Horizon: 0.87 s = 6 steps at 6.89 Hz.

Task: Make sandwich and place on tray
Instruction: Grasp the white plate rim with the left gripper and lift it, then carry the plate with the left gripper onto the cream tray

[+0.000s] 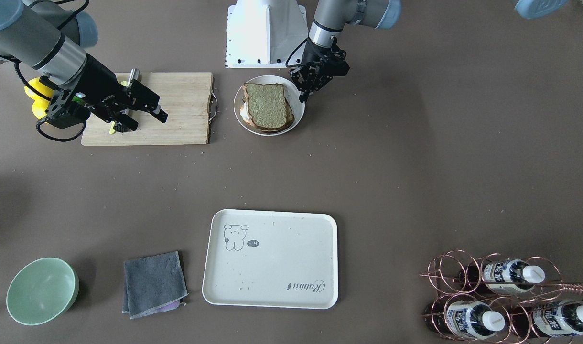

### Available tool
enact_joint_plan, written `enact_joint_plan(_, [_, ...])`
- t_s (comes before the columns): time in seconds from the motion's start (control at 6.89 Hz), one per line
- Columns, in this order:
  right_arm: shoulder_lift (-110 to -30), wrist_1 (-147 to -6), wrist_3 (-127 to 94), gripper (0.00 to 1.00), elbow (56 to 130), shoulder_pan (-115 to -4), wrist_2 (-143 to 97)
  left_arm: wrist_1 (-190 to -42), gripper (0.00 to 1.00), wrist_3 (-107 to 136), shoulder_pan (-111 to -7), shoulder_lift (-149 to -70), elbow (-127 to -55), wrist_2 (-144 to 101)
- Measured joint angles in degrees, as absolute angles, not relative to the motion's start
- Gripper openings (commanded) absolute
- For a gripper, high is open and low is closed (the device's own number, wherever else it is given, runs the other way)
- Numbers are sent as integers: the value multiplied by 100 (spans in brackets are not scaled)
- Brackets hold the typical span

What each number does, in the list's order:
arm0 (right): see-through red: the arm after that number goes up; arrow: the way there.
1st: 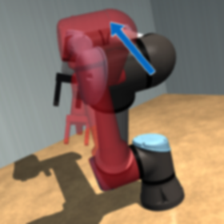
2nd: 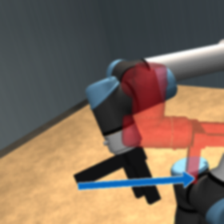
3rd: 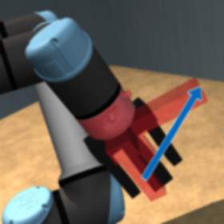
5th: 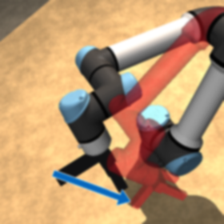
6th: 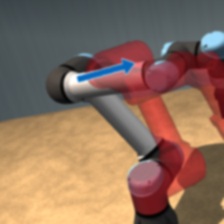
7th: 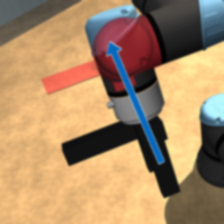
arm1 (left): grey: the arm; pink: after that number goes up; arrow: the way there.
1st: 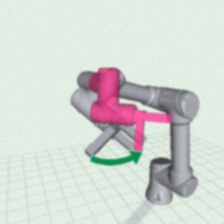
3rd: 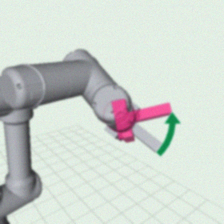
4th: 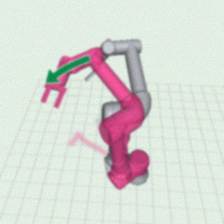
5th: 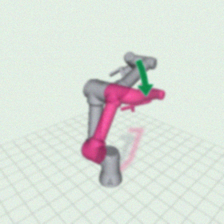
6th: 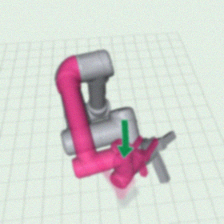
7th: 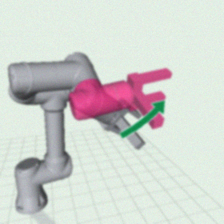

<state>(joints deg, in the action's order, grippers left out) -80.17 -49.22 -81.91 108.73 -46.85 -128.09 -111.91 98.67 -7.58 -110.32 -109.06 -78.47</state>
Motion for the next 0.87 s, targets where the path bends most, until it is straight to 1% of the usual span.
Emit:
enact_joint_plan(0.44, [-8013,-4922,-8192,100,10872,-4686,-12806,-11184,0,9870,-1104,-11131,-11235,-8171])
enact_joint_plan(0.73, [-8024,-4920,-8191,100,10873,-4695,-12808,-11139,0,9897,-1692,-11242,-11172,-8358])
enact_joint_plan(0.87, [-8045,-4912,-8191,100,10880,-4698,-12805,-11123,0,9907,-2132,-11371,-10968,-8454])
